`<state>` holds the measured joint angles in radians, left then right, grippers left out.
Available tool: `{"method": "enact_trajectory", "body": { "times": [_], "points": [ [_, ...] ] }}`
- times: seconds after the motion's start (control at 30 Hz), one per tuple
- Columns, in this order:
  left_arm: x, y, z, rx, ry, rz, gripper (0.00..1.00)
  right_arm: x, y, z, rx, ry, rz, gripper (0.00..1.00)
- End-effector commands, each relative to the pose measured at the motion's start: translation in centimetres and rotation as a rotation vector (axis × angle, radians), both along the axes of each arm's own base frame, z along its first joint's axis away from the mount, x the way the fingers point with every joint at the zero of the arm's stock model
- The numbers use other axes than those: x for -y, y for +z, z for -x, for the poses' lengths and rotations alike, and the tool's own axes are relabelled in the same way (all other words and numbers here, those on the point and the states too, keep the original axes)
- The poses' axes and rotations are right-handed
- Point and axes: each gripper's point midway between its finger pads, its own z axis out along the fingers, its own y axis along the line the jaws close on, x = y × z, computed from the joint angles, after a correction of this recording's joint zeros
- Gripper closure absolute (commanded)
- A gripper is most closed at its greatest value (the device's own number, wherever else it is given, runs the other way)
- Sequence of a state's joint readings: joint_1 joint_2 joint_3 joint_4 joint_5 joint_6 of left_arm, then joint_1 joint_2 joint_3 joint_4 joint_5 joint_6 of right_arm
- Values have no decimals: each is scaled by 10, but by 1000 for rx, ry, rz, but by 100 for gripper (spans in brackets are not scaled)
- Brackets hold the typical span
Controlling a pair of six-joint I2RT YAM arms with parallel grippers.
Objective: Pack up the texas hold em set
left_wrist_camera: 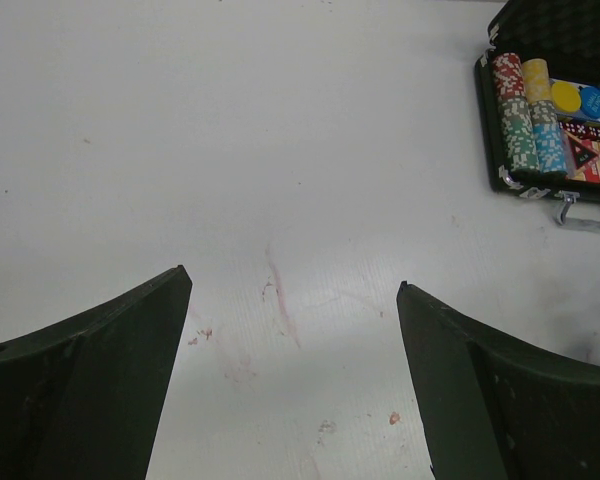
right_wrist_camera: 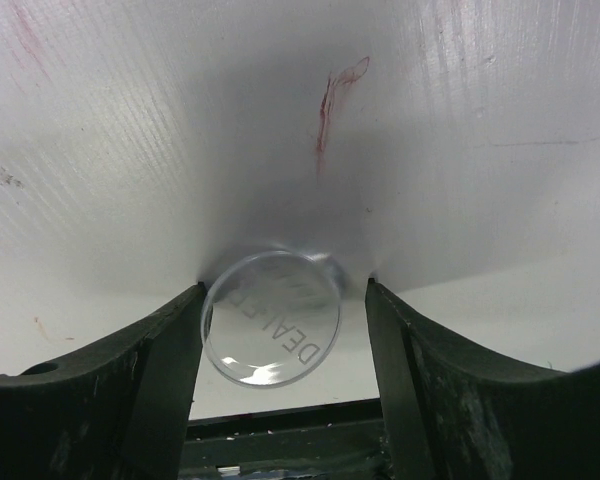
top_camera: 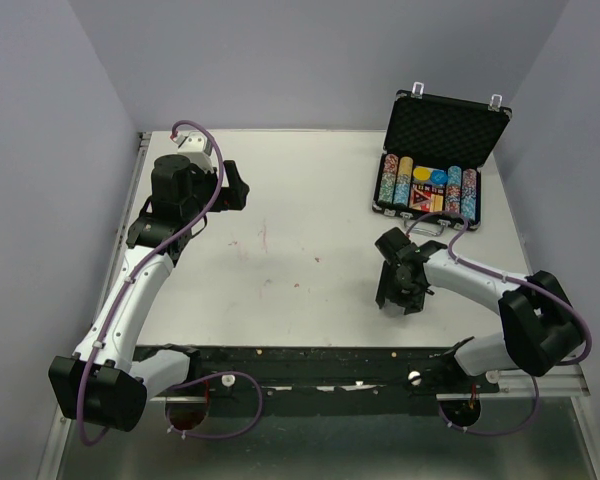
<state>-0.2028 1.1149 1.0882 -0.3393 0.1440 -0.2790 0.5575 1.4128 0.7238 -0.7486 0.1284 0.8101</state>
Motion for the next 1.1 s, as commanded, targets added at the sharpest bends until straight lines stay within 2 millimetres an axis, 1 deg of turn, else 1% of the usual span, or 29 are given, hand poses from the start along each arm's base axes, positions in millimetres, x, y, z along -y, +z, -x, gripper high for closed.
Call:
{"method": "enact_trajectory", "body": {
  "times": [0.0,0.33,0.57,0.7,0.83,0.97,1.07],
  "points": [
    [2,15,0,27,-10,20,1,8,-14,9,-17,-12,37,32],
    [1,15,-1,27,-8,19,1,6,-15,8,-18,-1,32,41],
    [1,14,-1,24,-8,19,1,4,-9,0,0,5,31,50],
    [1,14,-1,25,-6,17,1,-1,2,-14,29,32,39,53],
    [1,14,-1,23,-6,16,1,1,13,-36,66,63,84,55],
    [0,15,-1,28,-3,13,1,4,21,-63,93,76,87,56],
    [-1,13,-1,23,0,11,1,11,34,-92,140,66,83,57]
  ]
}}
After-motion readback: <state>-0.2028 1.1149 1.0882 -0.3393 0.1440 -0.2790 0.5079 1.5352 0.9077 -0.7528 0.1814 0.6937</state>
